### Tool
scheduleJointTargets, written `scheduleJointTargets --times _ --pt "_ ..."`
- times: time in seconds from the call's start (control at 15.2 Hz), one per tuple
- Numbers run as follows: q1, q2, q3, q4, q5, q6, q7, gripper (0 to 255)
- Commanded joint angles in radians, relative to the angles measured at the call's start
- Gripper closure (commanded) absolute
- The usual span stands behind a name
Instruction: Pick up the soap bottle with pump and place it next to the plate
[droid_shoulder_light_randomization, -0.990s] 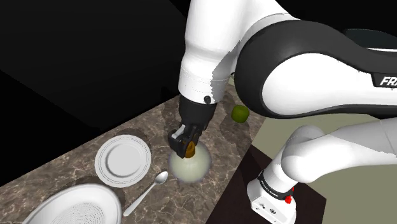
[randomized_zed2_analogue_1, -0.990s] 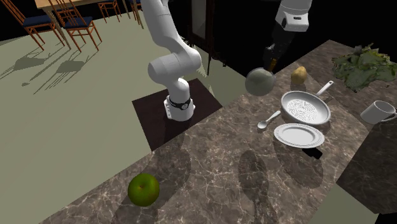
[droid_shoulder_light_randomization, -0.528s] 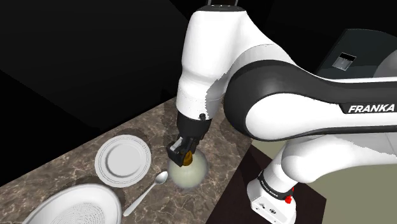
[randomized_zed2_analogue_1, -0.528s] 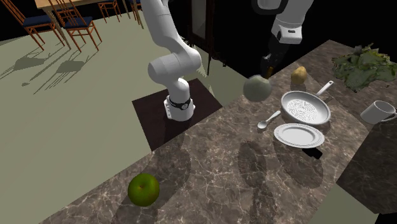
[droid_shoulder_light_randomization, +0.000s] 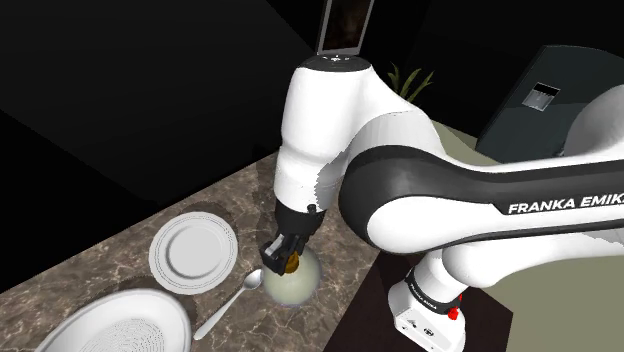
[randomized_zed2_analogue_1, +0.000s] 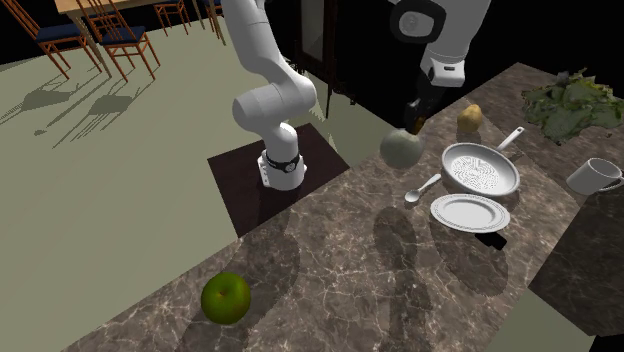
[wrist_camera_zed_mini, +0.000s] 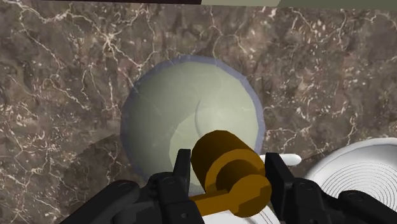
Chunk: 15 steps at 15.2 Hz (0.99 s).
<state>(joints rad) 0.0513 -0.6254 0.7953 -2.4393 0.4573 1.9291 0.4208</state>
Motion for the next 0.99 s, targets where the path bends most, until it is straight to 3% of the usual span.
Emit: scheduleJointTargets --times 0.0,0.92 --pt "-0.004 0.013 0.015 -0.019 0.005 0.034 -0.001 255" --pt "-0.035 0.115 0.13 -0.134 0.034 0.254 0.006 255"
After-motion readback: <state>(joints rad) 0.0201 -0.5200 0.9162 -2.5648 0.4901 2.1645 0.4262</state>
